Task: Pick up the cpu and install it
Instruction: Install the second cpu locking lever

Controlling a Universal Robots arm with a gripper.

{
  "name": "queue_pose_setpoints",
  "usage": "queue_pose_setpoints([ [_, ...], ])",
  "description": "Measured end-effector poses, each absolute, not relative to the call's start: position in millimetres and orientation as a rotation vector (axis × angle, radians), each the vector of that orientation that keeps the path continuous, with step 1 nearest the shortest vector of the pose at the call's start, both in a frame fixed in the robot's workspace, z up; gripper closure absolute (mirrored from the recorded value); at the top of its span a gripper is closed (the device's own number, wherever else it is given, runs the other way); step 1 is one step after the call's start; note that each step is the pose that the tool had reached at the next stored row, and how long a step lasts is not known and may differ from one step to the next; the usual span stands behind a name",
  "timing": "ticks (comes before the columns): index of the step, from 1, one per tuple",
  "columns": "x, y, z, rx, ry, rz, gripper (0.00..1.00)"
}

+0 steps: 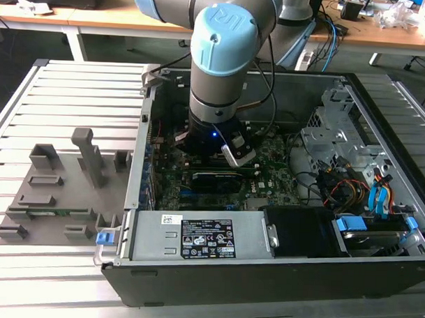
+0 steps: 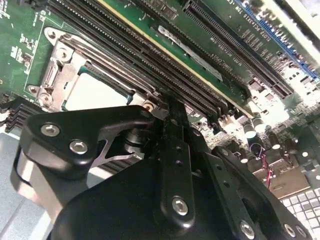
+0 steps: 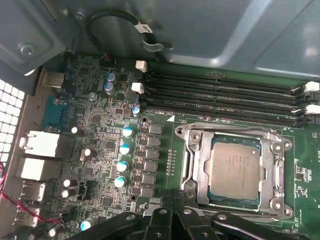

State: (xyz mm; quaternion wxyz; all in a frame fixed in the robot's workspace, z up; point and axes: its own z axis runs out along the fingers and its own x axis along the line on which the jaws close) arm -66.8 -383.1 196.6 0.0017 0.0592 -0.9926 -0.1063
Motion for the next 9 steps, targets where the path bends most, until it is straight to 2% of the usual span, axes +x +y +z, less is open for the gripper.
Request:
queue_pose_setpoints([
  [5, -66.9, -383.0, 206.7, 0.187, -3.123, -0.267, 0.89],
  [7, -66.3, -381.2, 215.4, 0.186, -3.126, -0.198, 0.89],
  [9, -63.2, -374.7, 217.9, 0.186, -3.127, -0.155, 0.89],
])
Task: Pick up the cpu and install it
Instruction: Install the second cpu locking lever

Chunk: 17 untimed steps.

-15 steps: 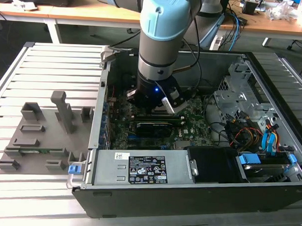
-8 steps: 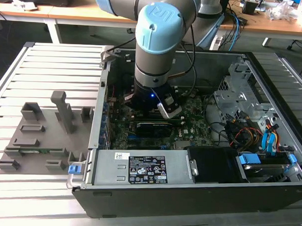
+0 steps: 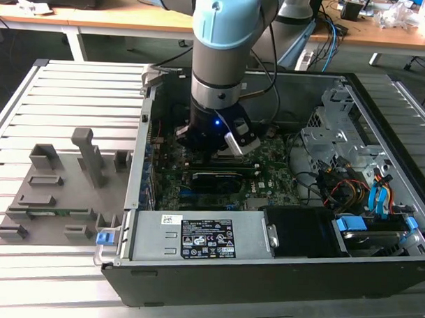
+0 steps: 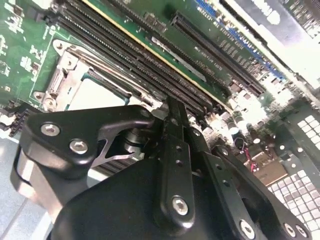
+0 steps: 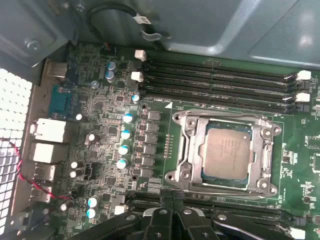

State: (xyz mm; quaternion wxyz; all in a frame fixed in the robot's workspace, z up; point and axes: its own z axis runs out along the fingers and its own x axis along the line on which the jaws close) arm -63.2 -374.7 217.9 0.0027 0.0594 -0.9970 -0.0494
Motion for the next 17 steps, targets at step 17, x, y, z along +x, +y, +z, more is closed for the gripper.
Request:
queue_pose_setpoints([
  [17, -24.5, -326.8, 223.5, 0.183, -3.118, 0.037, 0.89],
])
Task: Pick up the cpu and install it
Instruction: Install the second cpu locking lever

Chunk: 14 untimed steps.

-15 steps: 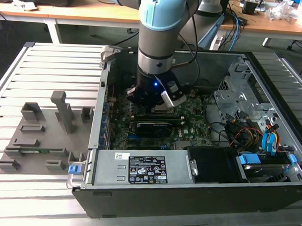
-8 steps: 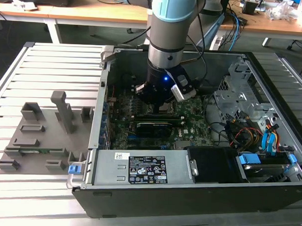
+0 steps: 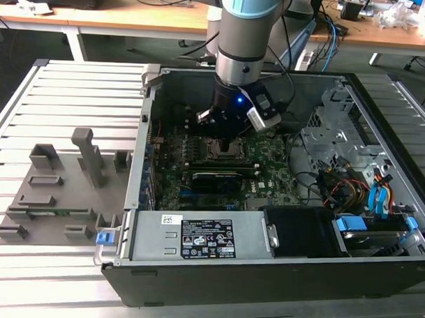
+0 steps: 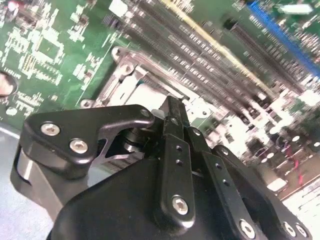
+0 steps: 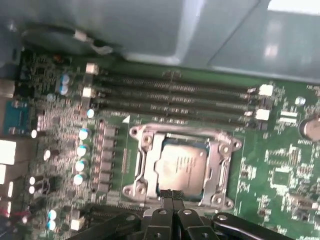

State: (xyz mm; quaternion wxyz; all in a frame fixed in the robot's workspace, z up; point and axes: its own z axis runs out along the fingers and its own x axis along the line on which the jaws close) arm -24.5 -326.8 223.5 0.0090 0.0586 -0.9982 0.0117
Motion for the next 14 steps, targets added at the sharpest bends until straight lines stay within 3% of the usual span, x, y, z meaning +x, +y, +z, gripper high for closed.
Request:
queue_pose_setpoints([
  [3, -14.1, -313.8, 227.7, 0.183, -3.116, 0.039, 0.89],
  [9, -13.8, -313.2, 285.7, 0.181, -3.115, 0.054, 0.89],
  [14, -13.8, -313.2, 285.8, 0.181, -3.115, 0.052, 0.89],
])
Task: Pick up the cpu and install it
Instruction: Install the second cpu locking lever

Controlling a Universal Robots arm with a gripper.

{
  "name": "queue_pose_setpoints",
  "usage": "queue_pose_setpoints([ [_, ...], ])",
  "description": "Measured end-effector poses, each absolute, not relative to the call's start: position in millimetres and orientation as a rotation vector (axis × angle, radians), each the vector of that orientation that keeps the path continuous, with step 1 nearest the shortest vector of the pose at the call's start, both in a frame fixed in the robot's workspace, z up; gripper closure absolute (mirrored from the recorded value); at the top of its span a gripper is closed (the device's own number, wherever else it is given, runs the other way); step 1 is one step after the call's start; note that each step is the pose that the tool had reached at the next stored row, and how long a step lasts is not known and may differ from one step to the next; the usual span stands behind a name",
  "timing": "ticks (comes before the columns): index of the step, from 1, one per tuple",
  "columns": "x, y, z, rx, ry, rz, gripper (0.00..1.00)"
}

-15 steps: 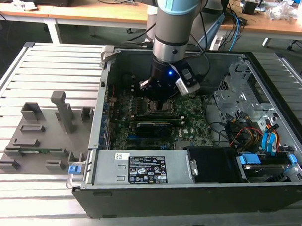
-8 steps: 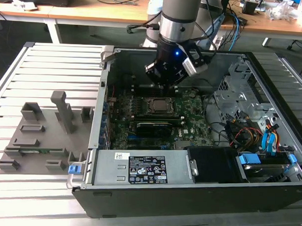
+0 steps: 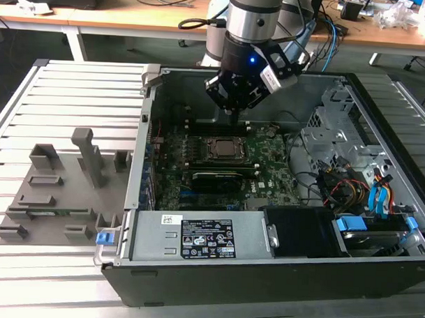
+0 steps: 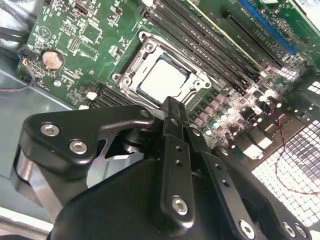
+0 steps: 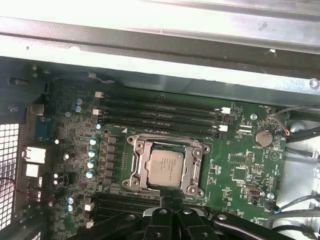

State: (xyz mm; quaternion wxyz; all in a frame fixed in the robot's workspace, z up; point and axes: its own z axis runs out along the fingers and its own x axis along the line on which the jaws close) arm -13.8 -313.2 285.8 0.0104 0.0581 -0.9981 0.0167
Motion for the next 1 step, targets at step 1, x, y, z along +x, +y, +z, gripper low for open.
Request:
queue_pose_setpoints([
  [1, -13.8, -313.2, 285.8, 0.181, -3.115, 0.051, 0.89],
])
